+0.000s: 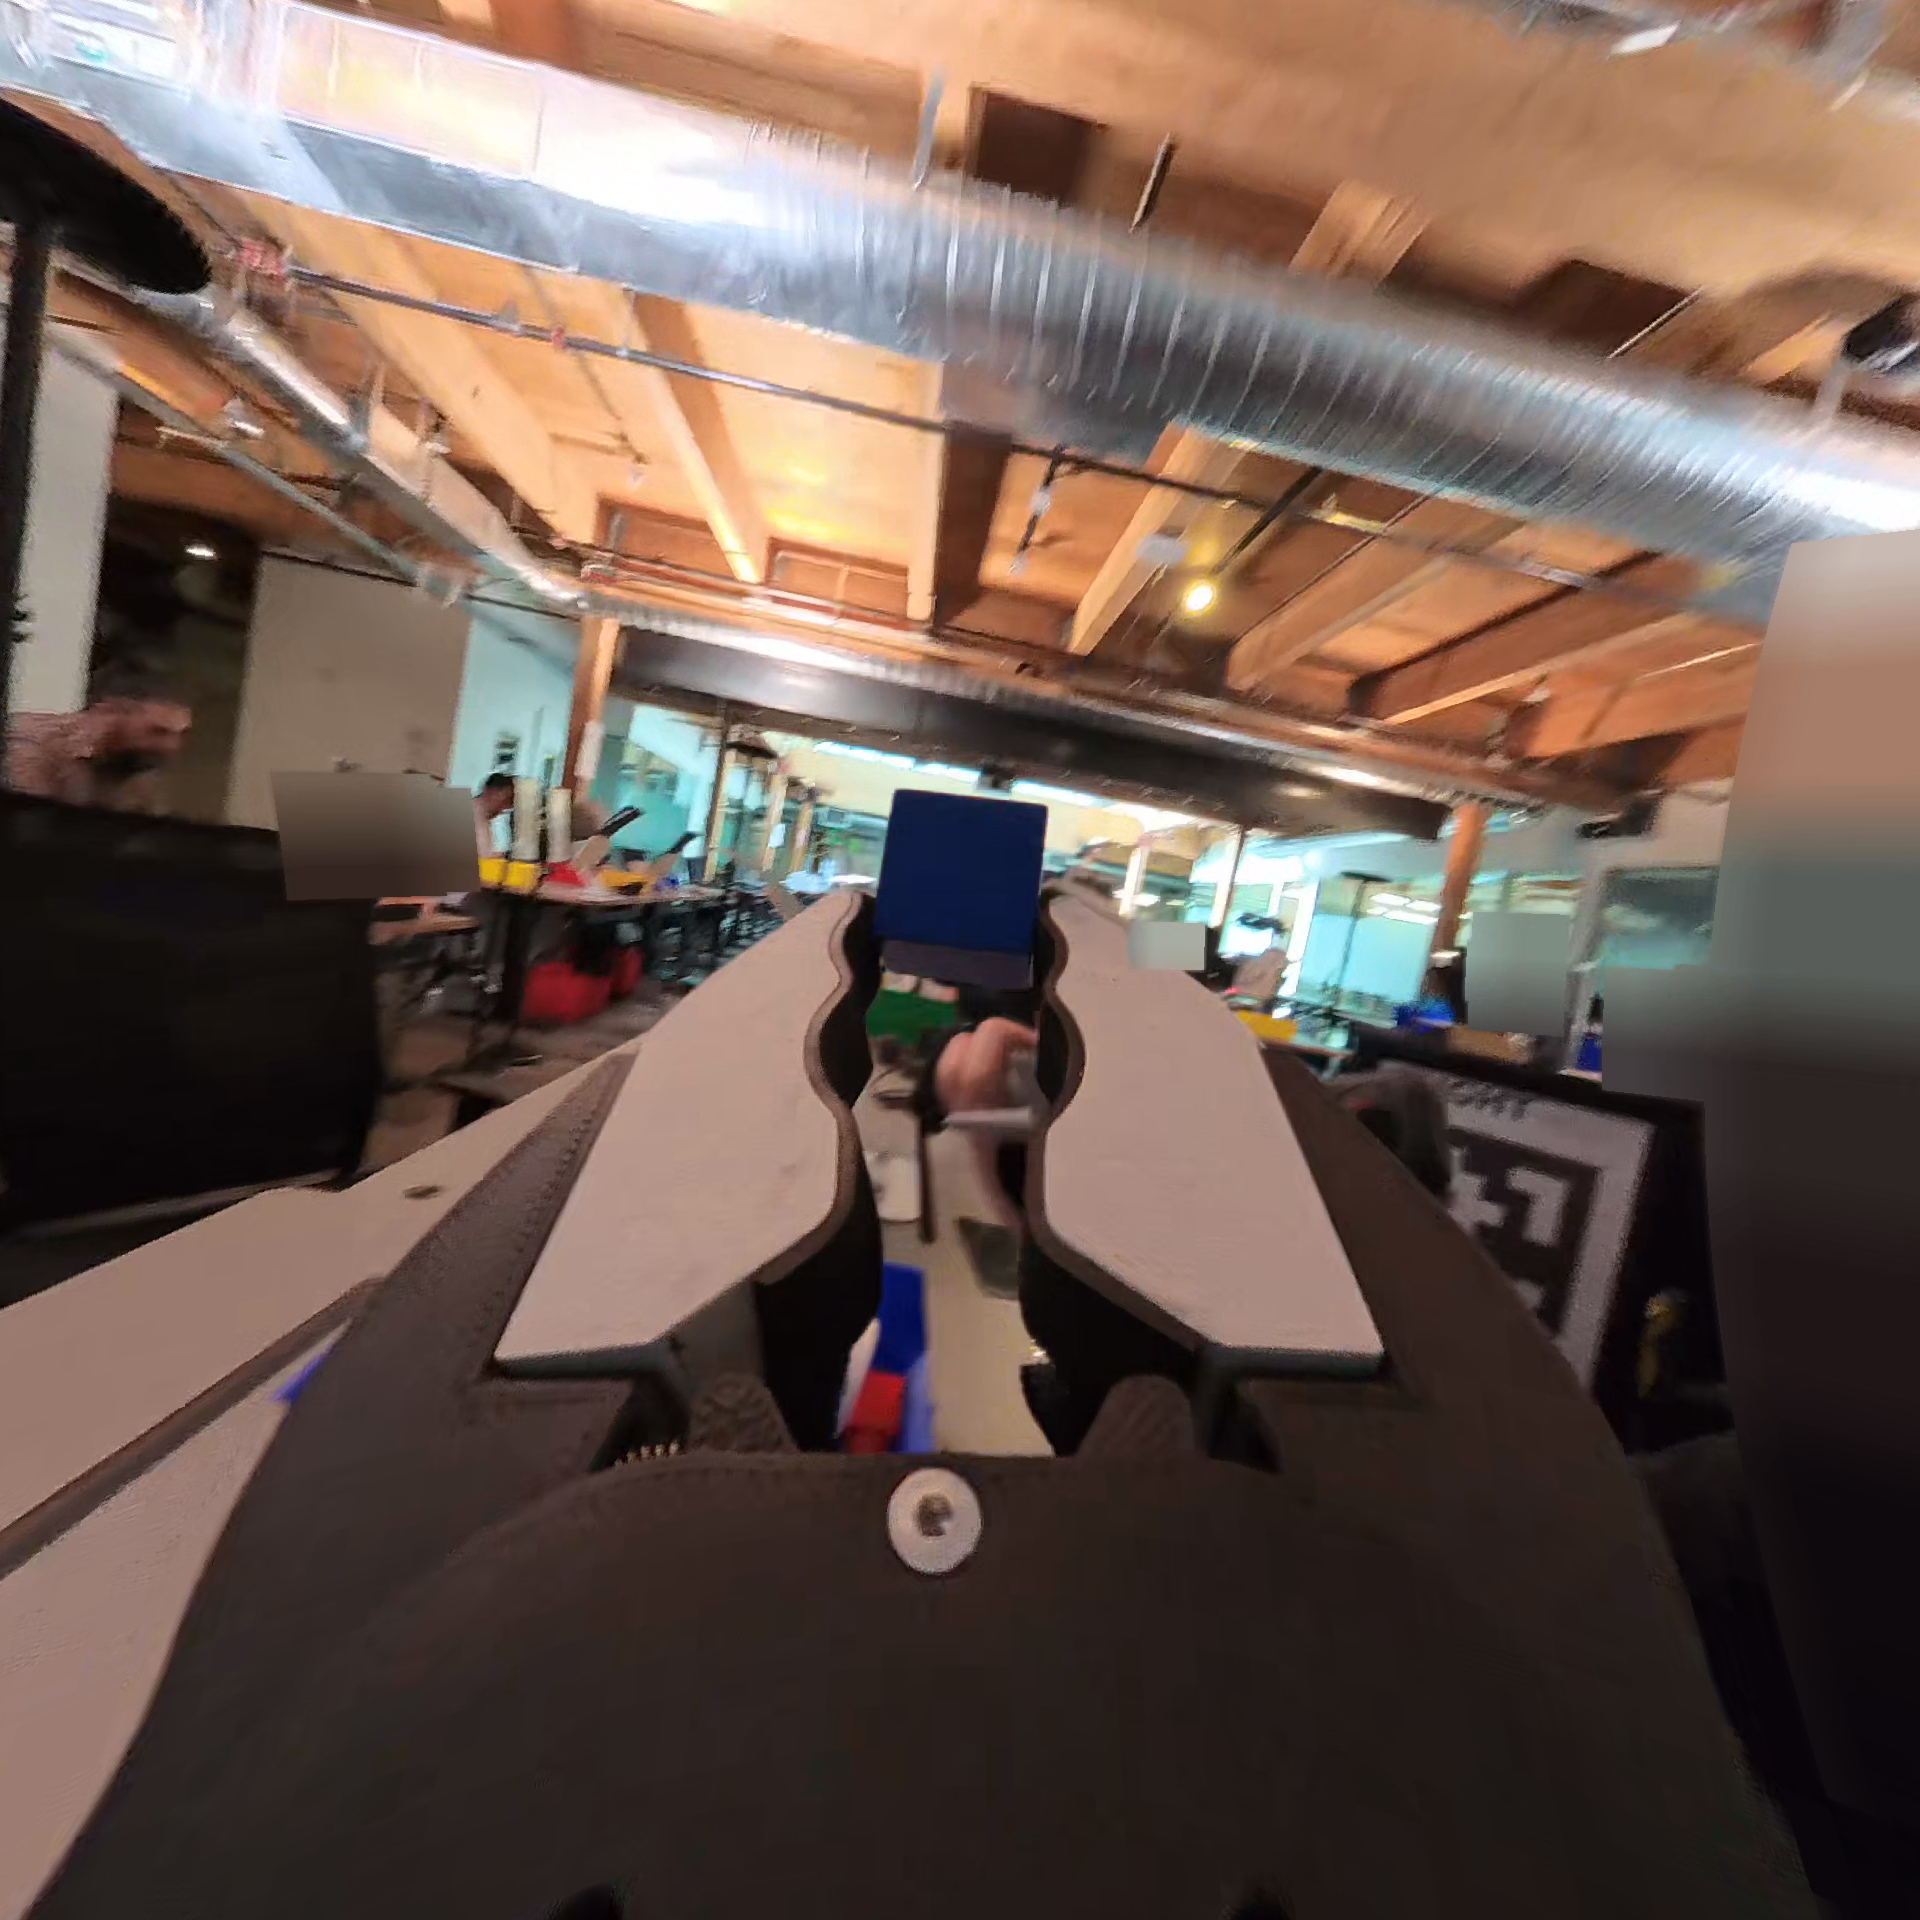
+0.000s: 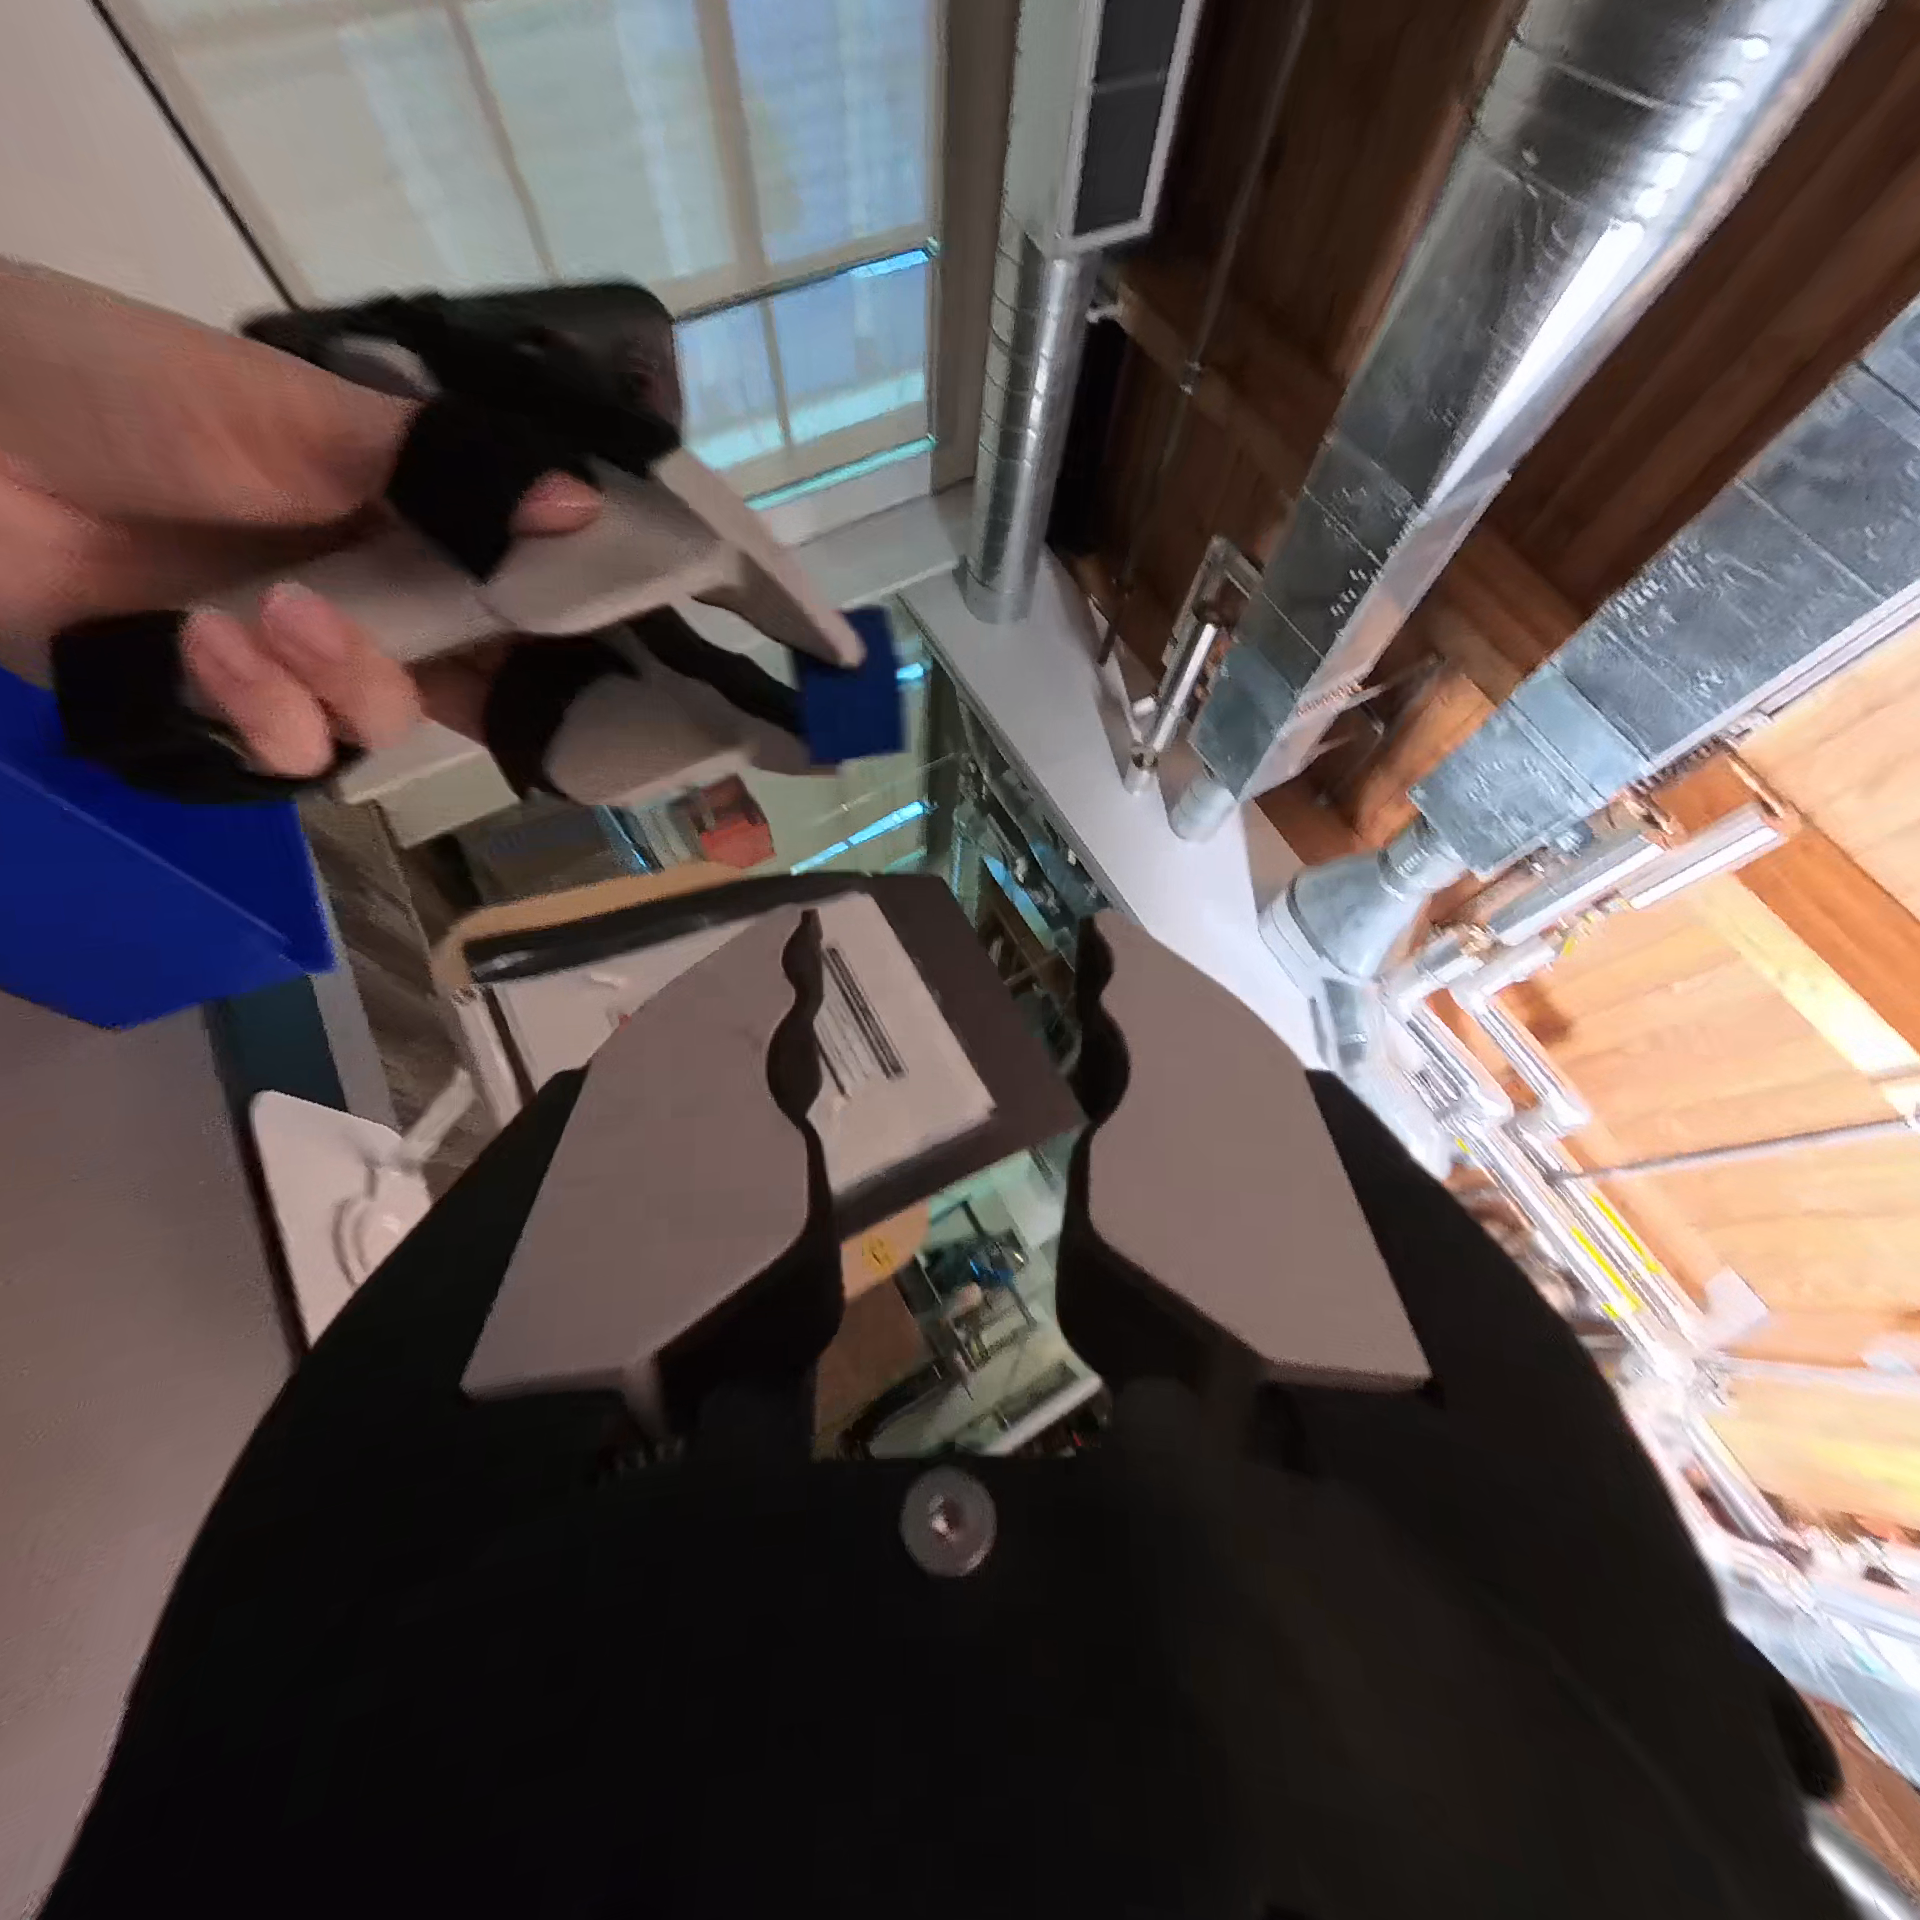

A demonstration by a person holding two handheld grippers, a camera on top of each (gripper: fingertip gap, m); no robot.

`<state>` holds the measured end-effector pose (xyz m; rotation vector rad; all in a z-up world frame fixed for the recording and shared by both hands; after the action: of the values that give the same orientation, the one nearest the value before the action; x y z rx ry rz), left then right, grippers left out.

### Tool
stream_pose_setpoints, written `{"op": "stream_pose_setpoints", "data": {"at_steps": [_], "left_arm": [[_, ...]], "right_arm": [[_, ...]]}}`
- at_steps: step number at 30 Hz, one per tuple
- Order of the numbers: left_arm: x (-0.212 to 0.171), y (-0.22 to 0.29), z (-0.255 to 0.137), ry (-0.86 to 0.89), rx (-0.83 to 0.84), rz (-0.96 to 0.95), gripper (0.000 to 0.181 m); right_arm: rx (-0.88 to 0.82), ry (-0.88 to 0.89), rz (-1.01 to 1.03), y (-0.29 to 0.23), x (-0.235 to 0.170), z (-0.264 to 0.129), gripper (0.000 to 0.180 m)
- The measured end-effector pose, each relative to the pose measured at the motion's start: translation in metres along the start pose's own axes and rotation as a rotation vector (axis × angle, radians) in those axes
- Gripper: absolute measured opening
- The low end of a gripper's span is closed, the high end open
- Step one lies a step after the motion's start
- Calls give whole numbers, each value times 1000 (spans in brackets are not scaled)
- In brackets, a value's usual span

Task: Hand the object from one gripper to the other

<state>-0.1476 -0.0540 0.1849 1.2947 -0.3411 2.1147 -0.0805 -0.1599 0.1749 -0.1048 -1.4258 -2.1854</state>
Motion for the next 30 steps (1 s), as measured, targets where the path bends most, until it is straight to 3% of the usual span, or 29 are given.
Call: {"op": "stream_pose_setpoints", "data": {"at_steps": [6,9,13,15,18,22,26,30], "left_arm": [[-29,33,24,-135,-161,-106,27],[-43,42,30,-215,-217,-125,28],[-39,35,29,-194,-170,-119,42],[-30,22,23,-168,-39,27,61],[-20,7,13,-222,215,376,69],[-21,-2,4,-345,490,753,66],[-50,-3,16,-460,478,759,64],[-76,-15,20,-547,511,811,63]], "right_arm": [[0,62,-20,-22,23,13,46],[-15,41,-37,-20,24,11,30],[-34,20,4,-8,21,5,29],[-50,-20,82,3,11,4,29],[-112,-194,164,20,-23,3,29],[-170,-422,-39,18,-78,-4,29],[-141,-429,-283,-12,-108,-4,29],[-102,-361,-342,-38,-98,10,29]]}}
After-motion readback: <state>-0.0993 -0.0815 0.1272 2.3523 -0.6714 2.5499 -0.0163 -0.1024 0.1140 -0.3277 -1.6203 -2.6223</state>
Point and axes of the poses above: each gripper's, where its closed fingertips meet, z out along the fingers, x out of its top, y = z × x across the jaws, the point moved 4 cm from there along -z, back along the fingers, and after that the axes turned 6 degrees about z, right-handed, at the moved point
